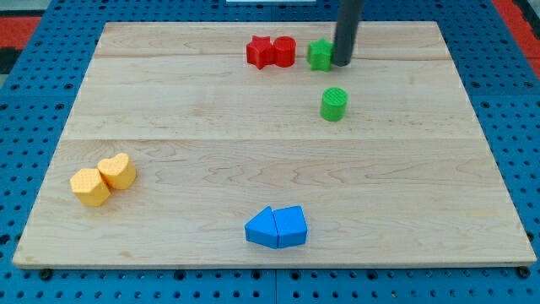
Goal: Push the green circle close to the green star
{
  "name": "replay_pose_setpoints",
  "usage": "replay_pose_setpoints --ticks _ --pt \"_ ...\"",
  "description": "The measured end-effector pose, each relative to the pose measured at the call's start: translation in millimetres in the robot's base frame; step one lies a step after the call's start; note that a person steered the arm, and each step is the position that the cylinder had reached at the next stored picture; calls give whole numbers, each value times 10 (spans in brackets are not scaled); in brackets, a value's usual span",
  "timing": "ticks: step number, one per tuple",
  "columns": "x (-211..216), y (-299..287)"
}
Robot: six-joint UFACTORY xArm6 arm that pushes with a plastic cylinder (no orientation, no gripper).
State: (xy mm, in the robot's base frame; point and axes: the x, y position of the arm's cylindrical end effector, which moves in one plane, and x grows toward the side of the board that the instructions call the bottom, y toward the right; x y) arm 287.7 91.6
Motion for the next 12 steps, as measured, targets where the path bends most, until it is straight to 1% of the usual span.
replay_pose_setpoints --ticks 1,2,3,4,5,6,7,8,9,10,11,12 --pt "-12 -44" --pt "-99 -229" --pt "-9 -155" --pt "573 334" --pt "867 803" --pt "1281 160" --pt "1246 -262" --pt "1132 -262" --pt "1181 -77" --pt "1057 105" --pt "1055 336" --pt "1004 413"
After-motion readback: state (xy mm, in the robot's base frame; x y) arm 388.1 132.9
